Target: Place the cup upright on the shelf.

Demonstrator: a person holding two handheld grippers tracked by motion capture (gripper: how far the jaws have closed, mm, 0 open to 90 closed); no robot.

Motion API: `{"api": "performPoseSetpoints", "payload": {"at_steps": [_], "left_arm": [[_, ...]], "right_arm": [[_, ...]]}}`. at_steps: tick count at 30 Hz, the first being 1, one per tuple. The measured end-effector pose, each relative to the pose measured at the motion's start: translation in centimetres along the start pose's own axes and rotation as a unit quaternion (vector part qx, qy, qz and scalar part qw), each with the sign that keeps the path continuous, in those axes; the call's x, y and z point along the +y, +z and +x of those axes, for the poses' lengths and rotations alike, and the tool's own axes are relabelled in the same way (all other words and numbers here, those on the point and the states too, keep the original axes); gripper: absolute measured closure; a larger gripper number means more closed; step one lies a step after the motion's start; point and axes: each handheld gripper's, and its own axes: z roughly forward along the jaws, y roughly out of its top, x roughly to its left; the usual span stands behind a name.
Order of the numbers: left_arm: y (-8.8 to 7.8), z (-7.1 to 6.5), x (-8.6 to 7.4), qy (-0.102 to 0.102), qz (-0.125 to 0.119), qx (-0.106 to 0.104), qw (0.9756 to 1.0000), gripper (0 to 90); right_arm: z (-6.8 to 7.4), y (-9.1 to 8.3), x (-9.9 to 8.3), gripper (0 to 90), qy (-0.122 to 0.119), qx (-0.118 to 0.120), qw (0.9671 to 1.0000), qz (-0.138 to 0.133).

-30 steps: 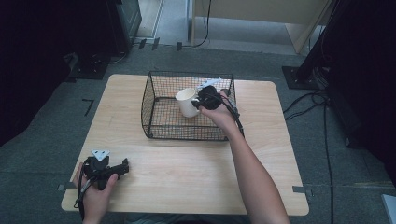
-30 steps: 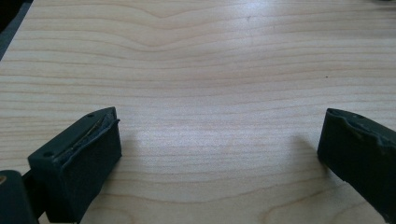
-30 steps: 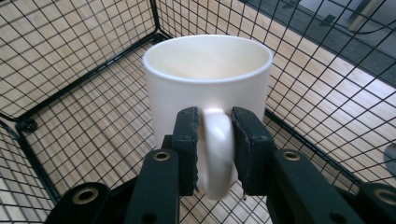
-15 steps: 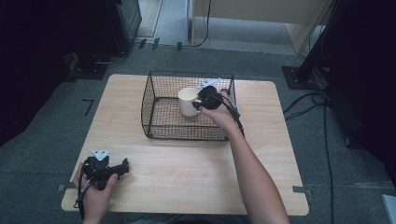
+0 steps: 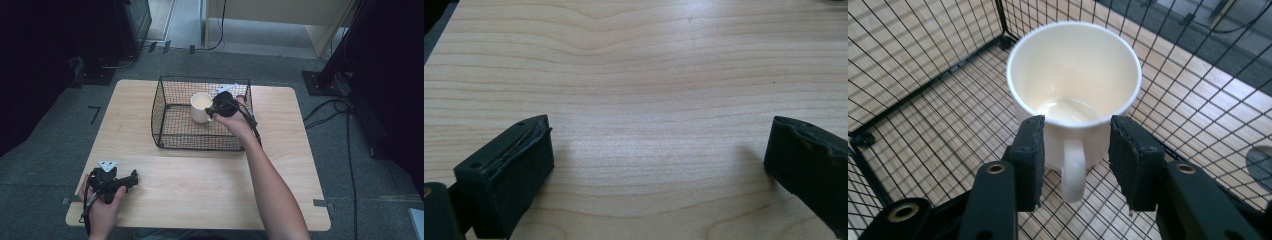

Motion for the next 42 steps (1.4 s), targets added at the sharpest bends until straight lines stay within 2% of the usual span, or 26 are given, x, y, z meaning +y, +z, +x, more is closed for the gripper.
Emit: {"api": "performPoseSetpoints", "payload": {"at_steps": [5,10,11,12,14,19,25,33,39,42], "left_arm": [[0.0,0.0,0.0,0.000,0.000,0.000,1.0000,0.0],[0.0,0.0,0.0,0.000,0.000,0.000,1.0000,0.0],[0.0,0.0,0.0,0.000,0.000,0.000,1.0000,0.0],[0.0,0.0,0.0,0.000,0.000,0.000,1.0000,0.0],[0.0,0.0,0.0,0.000,0.000,0.000,1.0000,0.0],[0.0,0.0,0.0,0.000,0.000,0.000,1.0000,0.0],[0.0,0.0,0.0,0.000,0.000,0.000,1.0000,0.0],[0.0,0.0,0.0,0.000,0.000,0.000,1.0000,0.0],[0.0,0.0,0.0,0.000,-0.001,0.000,1.0000,0.0],[0.0,0.0,0.0,0.000,0.000,0.000,1.0000,0.0]], "right_arm": [[0.4,-0.8,0.5,49.7,0.006,0.008,0.9996,-0.026],[1.0,-1.8,1.0,33.7,0.014,0.008,0.9991,-0.038],[1.3,-2.4,1.0,26.3,0.018,0.009,0.9990,-0.041],[1.3,-2.4,1.0,26.3,0.018,0.009,0.9990,-0.041],[1.6,-3.1,1.0,17.7,0.018,0.008,0.9989,-0.044],[2.0,-4.8,0.6,3.8,0.030,0.010,0.9980,-0.055],[2.6,-6.8,-0.5,0.9,0.028,0.014,0.9968,-0.074],[3.5,-8.7,-2.4,0.9,0.026,0.020,0.9958,-0.085],[4.0,-10.5,-4.7,0.9,0.028,0.012,0.9953,-0.092],[4.1,-10.9,-5.3,0.9,0.028,0.007,0.9953,-0.093]]}}
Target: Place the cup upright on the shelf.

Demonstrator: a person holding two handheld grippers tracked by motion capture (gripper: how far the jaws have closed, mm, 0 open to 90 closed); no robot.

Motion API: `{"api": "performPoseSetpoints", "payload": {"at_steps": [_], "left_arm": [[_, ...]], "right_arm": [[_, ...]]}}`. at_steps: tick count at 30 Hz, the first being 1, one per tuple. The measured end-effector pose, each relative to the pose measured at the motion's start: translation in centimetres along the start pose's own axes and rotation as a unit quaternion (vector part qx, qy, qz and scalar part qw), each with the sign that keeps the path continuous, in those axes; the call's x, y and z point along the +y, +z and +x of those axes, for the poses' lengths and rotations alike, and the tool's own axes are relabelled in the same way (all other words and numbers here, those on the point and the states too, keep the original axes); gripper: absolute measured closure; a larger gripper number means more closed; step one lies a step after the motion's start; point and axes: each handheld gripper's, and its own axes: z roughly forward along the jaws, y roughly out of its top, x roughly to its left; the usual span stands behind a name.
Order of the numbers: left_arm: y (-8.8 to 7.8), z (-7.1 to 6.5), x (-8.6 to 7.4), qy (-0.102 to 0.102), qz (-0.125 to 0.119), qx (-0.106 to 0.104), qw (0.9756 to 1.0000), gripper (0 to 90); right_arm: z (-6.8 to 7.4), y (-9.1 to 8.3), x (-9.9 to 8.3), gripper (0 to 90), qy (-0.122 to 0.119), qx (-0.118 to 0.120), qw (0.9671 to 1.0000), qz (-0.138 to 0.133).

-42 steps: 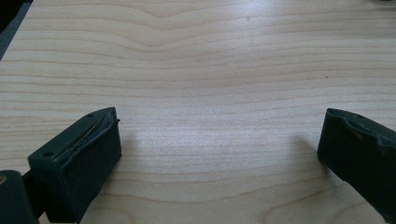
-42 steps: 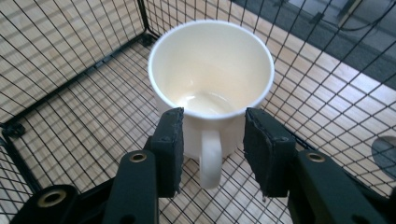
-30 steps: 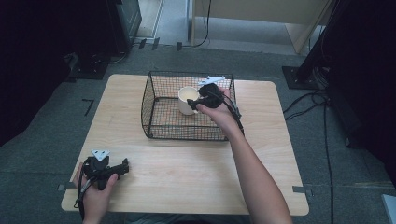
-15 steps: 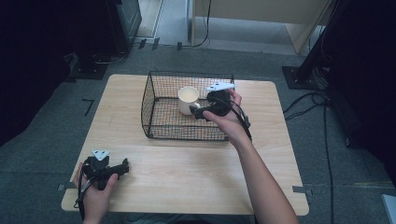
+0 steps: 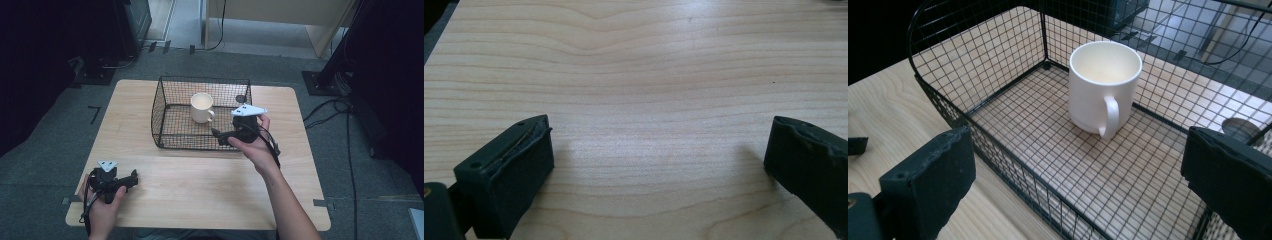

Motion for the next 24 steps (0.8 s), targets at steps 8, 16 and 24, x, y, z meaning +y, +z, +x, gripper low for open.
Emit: {"api": "performPoseSetpoints", "payload": {"at_steps": [8,16,24], "left_arm": [[0.0,0.0,0.0,0.000,-0.001,0.000,1.0000,0.0],[0.0,0.0,0.0,0.001,0.000,0.000,1.0000,0.0],[0.0,0.0,0.0,0.000,-0.001,0.000,1.0000,0.0]], "right_arm": [[0.2,-1.8,-2.1,0.9,-0.005,-0.013,0.9999,0.001],[0.2,-3.3,-4.1,0.9,0.000,-0.014,0.9999,-0.001],[-0.2,-4.6,-5.7,0.9,0.012,-0.027,0.9996,-0.004]]}}
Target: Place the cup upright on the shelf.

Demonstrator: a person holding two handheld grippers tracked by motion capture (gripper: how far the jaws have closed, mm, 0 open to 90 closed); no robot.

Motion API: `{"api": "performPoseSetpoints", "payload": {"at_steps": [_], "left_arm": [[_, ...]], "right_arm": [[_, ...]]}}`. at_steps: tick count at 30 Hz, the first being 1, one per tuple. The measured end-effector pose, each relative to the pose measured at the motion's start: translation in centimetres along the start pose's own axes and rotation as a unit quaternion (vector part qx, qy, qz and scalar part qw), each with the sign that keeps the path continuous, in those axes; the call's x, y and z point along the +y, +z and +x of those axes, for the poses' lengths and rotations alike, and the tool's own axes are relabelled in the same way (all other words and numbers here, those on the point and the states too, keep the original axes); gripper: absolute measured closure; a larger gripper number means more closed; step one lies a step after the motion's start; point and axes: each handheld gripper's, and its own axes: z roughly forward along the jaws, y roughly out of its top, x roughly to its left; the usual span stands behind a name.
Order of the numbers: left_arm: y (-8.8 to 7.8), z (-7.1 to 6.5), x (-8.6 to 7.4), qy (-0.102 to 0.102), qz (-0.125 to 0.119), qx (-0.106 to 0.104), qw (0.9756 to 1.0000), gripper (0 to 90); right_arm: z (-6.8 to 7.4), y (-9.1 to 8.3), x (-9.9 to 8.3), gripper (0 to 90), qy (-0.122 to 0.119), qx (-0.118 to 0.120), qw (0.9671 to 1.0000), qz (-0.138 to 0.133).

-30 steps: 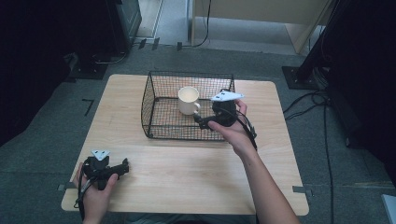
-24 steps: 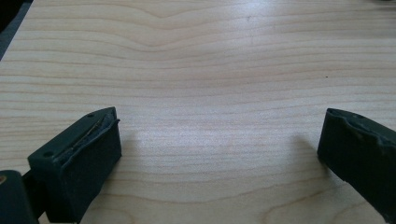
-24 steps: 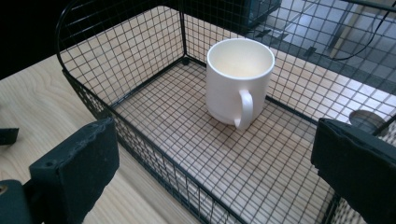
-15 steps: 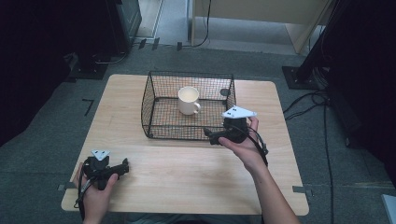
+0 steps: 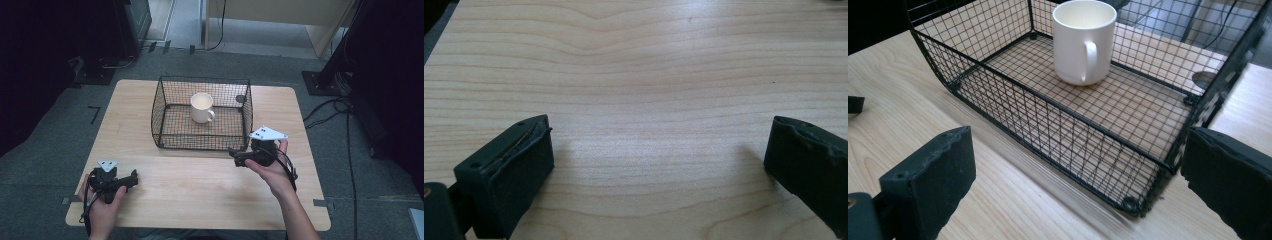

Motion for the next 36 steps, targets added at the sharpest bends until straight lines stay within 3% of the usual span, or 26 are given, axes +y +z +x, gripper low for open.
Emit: {"api": "performPoseSetpoints", "payload": {"at_steps": [21,36], "left_arm": [[0.0,0.0,0.0,0.001,0.000,0.000,1.0000,0.0],[0.0,0.0,0.0,0.001,0.000,0.000,1.0000,0.0]], "right_arm": [[-2.8,-2.3,-4.6,1.0,0.034,-0.031,0.9989,0.004],[-5.1,-3.6,-8.8,1.0,0.066,-0.062,0.9958,0.013]]}}
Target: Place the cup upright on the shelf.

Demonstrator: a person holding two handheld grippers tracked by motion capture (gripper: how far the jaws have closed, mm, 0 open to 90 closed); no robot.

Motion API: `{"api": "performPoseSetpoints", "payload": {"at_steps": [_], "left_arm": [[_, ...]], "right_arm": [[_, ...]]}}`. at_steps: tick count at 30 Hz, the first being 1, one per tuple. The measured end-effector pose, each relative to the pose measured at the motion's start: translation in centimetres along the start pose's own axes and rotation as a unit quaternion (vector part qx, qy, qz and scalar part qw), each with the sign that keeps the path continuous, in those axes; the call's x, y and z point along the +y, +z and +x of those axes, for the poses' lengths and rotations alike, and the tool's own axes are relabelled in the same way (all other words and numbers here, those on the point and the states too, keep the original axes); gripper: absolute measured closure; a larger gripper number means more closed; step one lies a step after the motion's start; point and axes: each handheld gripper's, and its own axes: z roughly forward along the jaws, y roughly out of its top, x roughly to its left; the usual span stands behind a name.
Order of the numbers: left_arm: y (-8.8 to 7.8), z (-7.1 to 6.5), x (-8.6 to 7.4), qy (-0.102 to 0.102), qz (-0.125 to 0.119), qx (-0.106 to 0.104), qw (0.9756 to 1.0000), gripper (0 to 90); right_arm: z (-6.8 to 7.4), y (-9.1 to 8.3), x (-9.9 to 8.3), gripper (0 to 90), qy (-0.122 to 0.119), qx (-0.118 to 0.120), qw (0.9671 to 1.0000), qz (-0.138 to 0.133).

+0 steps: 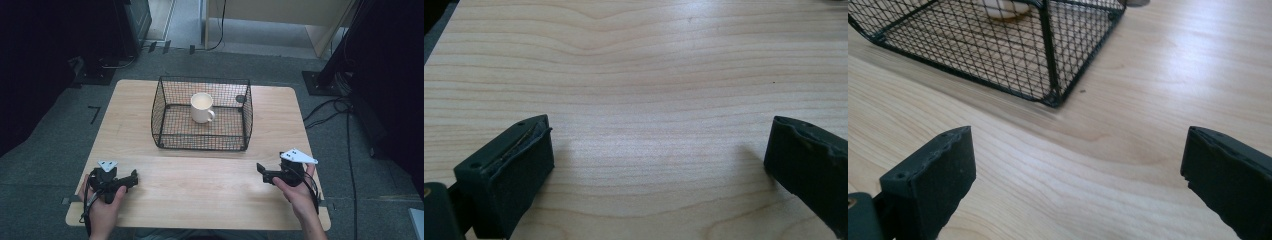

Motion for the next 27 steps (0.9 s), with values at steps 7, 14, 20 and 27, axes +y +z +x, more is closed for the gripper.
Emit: {"api": "performPoseSetpoints", "payload": {"at_steps": [7,14,20,27], "left_arm": [[0.0,0.0,0.0,0.000,0.000,0.000,1.0000,0.0],[0.0,0.0,0.0,0.000,0.000,0.000,1.0000,0.0],[0.0,0.0,0.0,0.000,0.000,0.000,1.0000,0.0],[0.0,0.0,0.0,0.000,0.000,0.000,1.0000,0.0]], "right_arm": [[-1.2,-0.4,-1.5,1.0,0.015,-0.014,0.9998,0.006],[-2.4,-1.0,-3.1,1.1,0.030,-0.034,0.9989,0.013],[-3.5,-1.4,-4.6,1.1,0.036,-0.054,0.9978,0.018],[-4.5,-1.8,-6.2,1.1,0.046,-0.071,0.9959,0.030]]}}
